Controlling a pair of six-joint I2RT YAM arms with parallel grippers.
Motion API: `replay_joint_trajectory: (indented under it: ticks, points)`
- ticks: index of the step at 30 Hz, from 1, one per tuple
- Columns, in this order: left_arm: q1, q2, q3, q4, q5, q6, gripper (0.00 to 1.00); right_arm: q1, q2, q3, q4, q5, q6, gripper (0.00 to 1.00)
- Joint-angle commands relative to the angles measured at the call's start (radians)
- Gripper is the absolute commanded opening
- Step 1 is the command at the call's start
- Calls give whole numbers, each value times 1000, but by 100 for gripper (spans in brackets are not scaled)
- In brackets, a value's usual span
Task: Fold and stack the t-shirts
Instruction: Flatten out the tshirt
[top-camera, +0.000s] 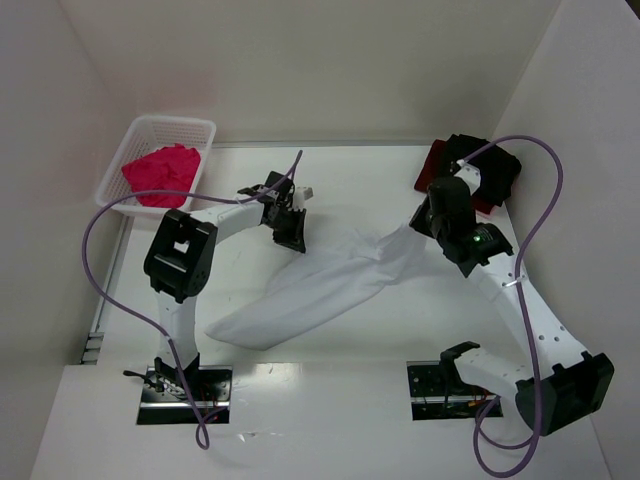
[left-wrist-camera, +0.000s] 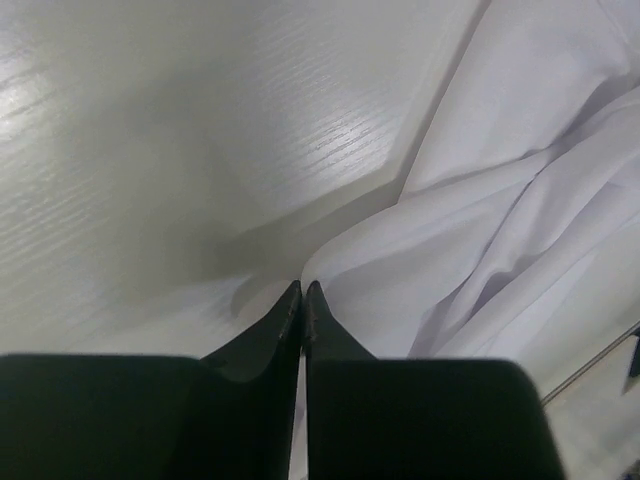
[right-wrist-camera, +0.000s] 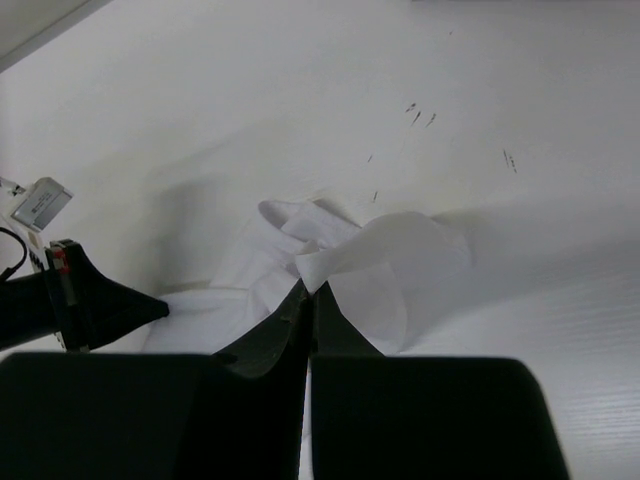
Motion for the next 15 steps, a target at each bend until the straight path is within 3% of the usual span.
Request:
replay_joint_trajectory:
  ticks: [1,8,15]
  points:
    - [6,-17,16,-1,-21,-10,2,-34,-1,35,56,9,-25,0]
    - [72,-254,267,-126,-243,-1,0,-94,87,259,129,96,-155,0]
    - [239,-461,481,-166,-375,33,0,-119,237,671,221,143,-297,0]
